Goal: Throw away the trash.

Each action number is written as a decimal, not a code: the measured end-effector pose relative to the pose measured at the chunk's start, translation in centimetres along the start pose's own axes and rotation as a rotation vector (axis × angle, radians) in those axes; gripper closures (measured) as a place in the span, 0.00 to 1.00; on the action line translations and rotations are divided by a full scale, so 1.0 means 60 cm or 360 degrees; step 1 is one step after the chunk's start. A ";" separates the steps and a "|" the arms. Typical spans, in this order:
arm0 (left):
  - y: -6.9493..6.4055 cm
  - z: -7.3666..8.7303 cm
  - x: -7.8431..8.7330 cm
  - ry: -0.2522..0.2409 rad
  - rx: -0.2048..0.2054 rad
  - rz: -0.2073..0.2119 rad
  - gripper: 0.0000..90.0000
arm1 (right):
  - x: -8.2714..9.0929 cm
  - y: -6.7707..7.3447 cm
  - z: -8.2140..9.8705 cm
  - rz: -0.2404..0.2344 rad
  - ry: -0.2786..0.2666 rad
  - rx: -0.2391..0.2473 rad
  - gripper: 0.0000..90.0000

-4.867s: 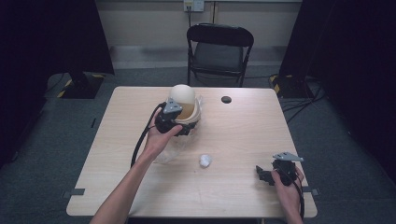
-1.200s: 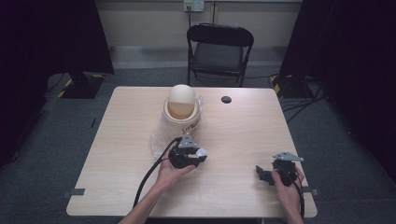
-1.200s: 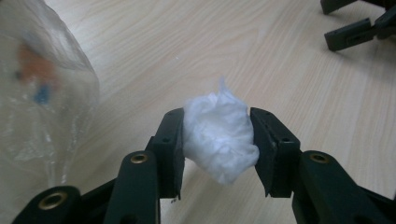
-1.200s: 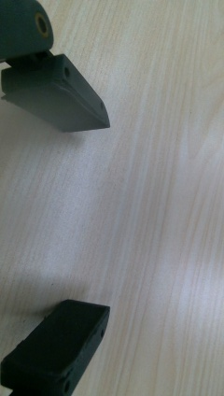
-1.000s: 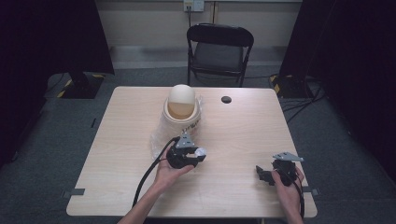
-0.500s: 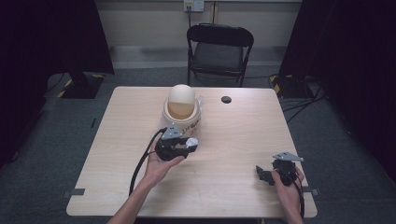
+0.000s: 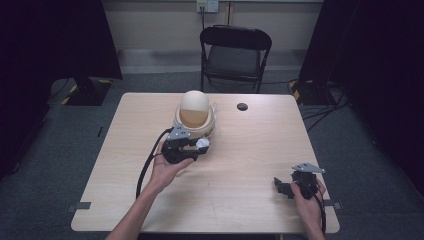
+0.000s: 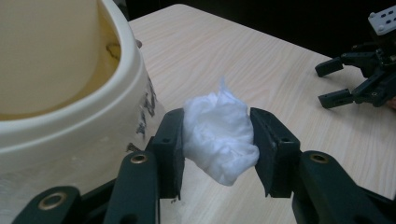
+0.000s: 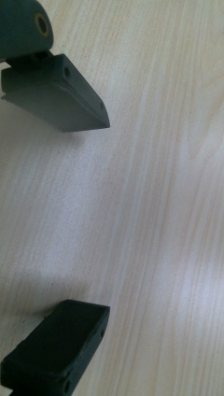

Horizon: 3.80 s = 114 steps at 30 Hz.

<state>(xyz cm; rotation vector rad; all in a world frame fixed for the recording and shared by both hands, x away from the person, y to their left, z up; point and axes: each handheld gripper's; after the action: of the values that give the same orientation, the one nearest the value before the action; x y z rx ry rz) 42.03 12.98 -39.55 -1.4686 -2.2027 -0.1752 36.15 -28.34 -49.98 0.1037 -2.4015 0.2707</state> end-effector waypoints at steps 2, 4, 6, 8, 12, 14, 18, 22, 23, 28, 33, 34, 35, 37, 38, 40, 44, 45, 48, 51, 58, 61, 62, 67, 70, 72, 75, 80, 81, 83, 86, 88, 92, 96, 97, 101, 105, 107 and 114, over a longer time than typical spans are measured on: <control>0.003 -0.006 0.006 -0.0024 0.0009 0.0007 0.64 | 0.000 0.000 0.000 0.0002 -0.0001 0.0000 0.10; 0.003 -0.013 0.011 -0.0019 -0.0011 -0.0028 0.64 | 0.000 0.000 0.000 0.0002 -0.0001 0.0000 0.10; 0.005 -0.017 0.014 -0.0019 -0.0010 -0.0021 0.64 | 0.000 0.000 0.000 0.0001 -0.0001 0.0000 0.10; 0.010 -0.022 0.021 -0.0050 0.0001 -0.0031 0.64 | 0.000 0.000 0.000 0.0001 -0.0002 0.0000 0.10; 0.020 -0.032 0.032 -0.0083 0.0014 -0.0034 0.64 | 0.000 0.000 0.000 0.0001 -0.0002 0.0000 0.10; 0.026 -0.041 0.036 -0.0091 0.0008 -0.0045 0.64 | 0.000 0.000 0.000 0.0001 -0.0002 0.0000 0.10; 0.033 -0.052 0.043 -0.0111 0.0013 -0.0055 0.64 | 0.000 0.000 0.000 0.0001 -0.0002 0.0000 0.10; 0.044 -0.064 0.046 -0.0106 0.0002 -0.0058 0.64 | 0.000 0.000 0.000 0.0001 -0.0001 0.0000 0.10; 0.047 -0.065 0.046 -0.0102 0.0009 -0.0058 0.64 | 0.000 0.000 0.000 0.0001 -0.0002 0.0000 0.10; 0.062 -0.072 0.043 -0.0041 0.0003 -0.0088 0.64 | 0.000 0.000 0.000 0.0001 -0.0002 -0.0001 0.10; 0.080 -0.073 0.034 -0.0008 0.0027 -0.0097 0.64 | 0.000 0.000 0.000 0.0001 -0.0002 0.0000 0.10; 0.084 -0.073 0.031 -0.0003 0.0031 -0.0102 0.64 | 0.000 0.000 0.000 0.0001 -0.0002 0.0000 0.10; 0.090 -0.073 0.027 0.0010 0.0043 -0.0105 0.64 | 0.000 0.000 0.000 0.0001 -0.0002 0.0000 0.10; 0.096 -0.072 0.022 0.0025 0.0050 -0.0106 0.64 | 0.000 0.000 0.000 0.0001 -0.0002 0.0000 0.10; 0.096 -0.072 0.022 0.0025 0.0050 -0.0106 0.64 | 0.000 0.000 0.000 0.0001 -0.0001 0.0000 0.10; 0.103 -0.072 0.017 0.0035 0.0070 -0.0111 0.64 | 0.000 0.000 0.000 0.0001 -0.0001 0.0000 0.10; 0.113 -0.069 0.009 0.0052 0.0095 -0.0122 0.64 | 0.000 0.000 0.000 0.0001 -0.0002 0.0000 0.10; 0.114 -0.067 0.006 0.0057 0.0106 -0.0124 0.64 | 0.000 0.000 0.000 0.0000 -0.0002 0.0000 0.10; 0.119 -0.065 0.001 0.0074 0.0123 -0.0141 0.64 | 0.000 0.000 0.000 0.0000 -0.0001 -0.0001 0.10; 0.124 -0.065 -0.002 0.0067 0.0132 -0.0151 0.64 | 0.000 0.000 0.000 0.0001 -0.0001 0.0000 0.10; 0.130 -0.064 -0.011 0.0117 0.0163 -0.0197 0.64 | 0.000 0.000 0.000 0.0001 -0.0002 0.0000 0.10; 0.133 -0.066 -0.016 0.0144 0.0151 -0.0200 0.64 | 0.000 0.000 0.000 0.0001 -0.0002 -0.0001 0.10; 0.133 -0.066 -0.016 0.0144 0.0151 -0.0200 0.64 | 0.000 0.000 0.000 0.0001 -0.0002 -0.0001 0.10; 0.135 -0.068 -0.031 0.0176 0.0162 -0.0225 0.63 | 0.000 0.000 0.000 0.0001 -0.0001 -0.0001 0.10; 0.137 -0.070 -0.033 0.0181 0.0171 -0.0221 0.63 | 0.000 0.000 0.000 0.0001 -0.0002 0.0000 0.10; 0.137 -0.069 -0.033 0.0177 0.0171 -0.0223 0.63 | 0.000 0.000 0.000 0.0001 -0.0002 0.0000 0.10; 0.136 -0.070 -0.033 0.0182 0.0182 -0.0228 0.62 | 0.000 0.000 0.000 0.0001 -0.0002 0.0000 0.10; 0.134 -0.071 -0.032 0.0154 0.0243 -0.0246 0.59 | 0.000 0.000 0.000 0.0001 -0.0002 0.0000 0.10; 0.133 -0.071 -0.031 0.0166 0.0239 -0.0252 0.59 | 0.000 0.000 0.000 0.0001 -0.0002 0.0000 0.10; 0.133 -0.071 -0.030 0.0159 0.0248 -0.0255 0.59 | 0.000 0.000 0.000 0.0001 -0.0002 0.0000 0.10; 0.132 -0.072 -0.030 0.0152 0.0266 -0.0265 0.58 | 0.000 0.000 0.000 0.0001 -0.0002 0.0000 0.10; 0.132 -0.072 -0.030 0.0153 0.0260 -0.0262 0.58 | 0.000 0.000 0.000 0.0001 -0.0002 0.0000 0.10; 0.130 -0.071 -0.029 0.0141 0.0272 -0.0261 0.57 | 0.000 0.000 0.000 0.0001 -0.0002 0.0000 0.10; 0.129 -0.071 -0.025 0.0117 0.0298 -0.0244 0.56 | 0.000 0.000 0.000 0.0001 -0.0002 0.0000 0.10; 0.129 -0.071 -0.025 0.0117 0.0298 -0.0244 0.56 | 0.000 0.000 0.000 0.0001 -0.0002 0.0000 0.10; 0.127 -0.070 -0.017 0.0090 0.0285 -0.0230 0.56 | 0.000 0.000 0.000 0.0000 0.0000 0.0001 0.10; 0.123 -0.071 -0.009 0.0060 0.0276 -0.0214 0.66 | 0.000 0.000 0.000 0.0001 -0.0001 0.0000 0.10; 0.119 -0.073 -0.006 0.0051 0.0262 -0.0203 0.65 | 0.000 0.000 0.000 0.0001 -0.0002 0.0000 0.10; 0.103 -0.077 0.007 0.0048 0.0208 -0.0196 0.56 | 0.000 0.000 0.000 0.0002 -0.0002 0.0000 0.10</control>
<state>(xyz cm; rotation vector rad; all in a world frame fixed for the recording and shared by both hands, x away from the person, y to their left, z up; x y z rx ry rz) 48.95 14.21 -36.26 -1.2541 -2.2365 -0.0914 36.15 -28.34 -49.99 0.1026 -2.4027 0.2713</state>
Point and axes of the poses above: each handheld gripper's, and its own axes: x roughly backward along the jaws, z roughly out of its underside, y roughly to its left, and after that the axes turned 13 degrees about z, right-handed
